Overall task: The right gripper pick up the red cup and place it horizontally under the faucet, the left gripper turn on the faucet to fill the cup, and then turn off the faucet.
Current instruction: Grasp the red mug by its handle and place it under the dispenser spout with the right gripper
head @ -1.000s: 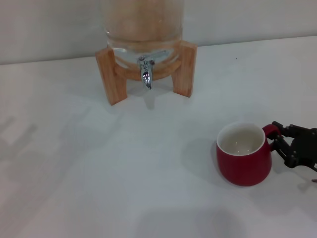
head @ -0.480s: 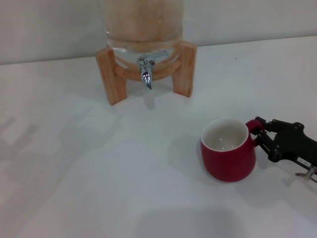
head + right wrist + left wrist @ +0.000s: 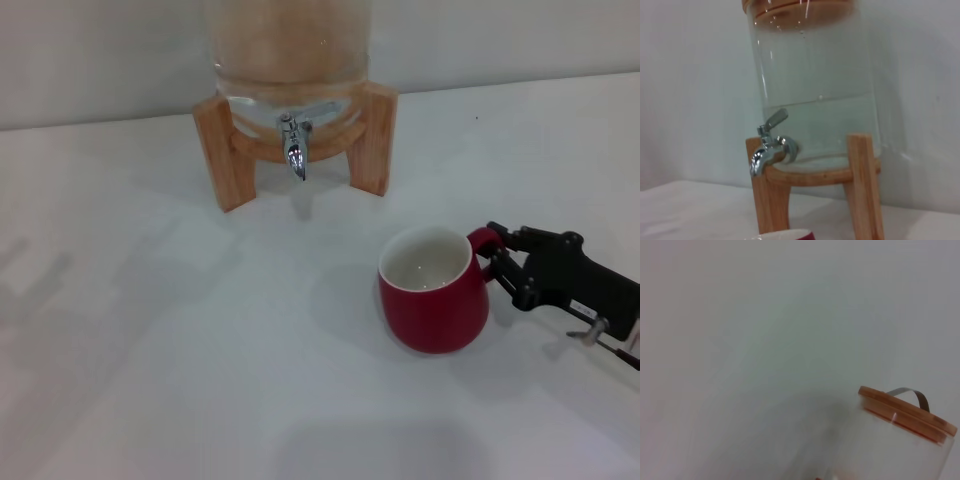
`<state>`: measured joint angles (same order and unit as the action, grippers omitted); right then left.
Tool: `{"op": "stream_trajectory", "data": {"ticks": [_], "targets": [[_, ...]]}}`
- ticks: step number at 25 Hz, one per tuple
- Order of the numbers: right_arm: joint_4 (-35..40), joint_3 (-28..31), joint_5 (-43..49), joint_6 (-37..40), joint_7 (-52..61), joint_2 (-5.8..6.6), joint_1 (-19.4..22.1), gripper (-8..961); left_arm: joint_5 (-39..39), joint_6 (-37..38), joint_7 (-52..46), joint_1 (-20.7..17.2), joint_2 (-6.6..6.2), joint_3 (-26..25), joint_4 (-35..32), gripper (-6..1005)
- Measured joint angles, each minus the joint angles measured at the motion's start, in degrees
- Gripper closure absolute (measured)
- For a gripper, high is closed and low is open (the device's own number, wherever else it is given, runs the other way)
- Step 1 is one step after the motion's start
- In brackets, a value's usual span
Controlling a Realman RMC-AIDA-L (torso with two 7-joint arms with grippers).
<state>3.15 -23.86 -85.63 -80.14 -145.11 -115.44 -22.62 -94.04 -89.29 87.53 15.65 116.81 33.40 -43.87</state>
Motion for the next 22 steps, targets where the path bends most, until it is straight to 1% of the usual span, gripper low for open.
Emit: {"op": "stream_trajectory", "data": {"ticks": [7,17,22], "targets": [[-0.4,-0.3,0.1,1.2,0.0,-0.57,-2.5,788,0.1,0.0,0.0,0.0,0.0,0.2,0.1,174],[-3.5,0.8,-0.2,5.5,-1.3,-0.75,-5.7,788,0.7,0.0,0.0,0.3,0.17,0.2,0.1,174],[-4.3,1.5,-1.2,6.8,-1.7,-0.75,-6.4,788,0.7,0.0,0.0,0.3,0.29,0.3,0.1,174]]}}
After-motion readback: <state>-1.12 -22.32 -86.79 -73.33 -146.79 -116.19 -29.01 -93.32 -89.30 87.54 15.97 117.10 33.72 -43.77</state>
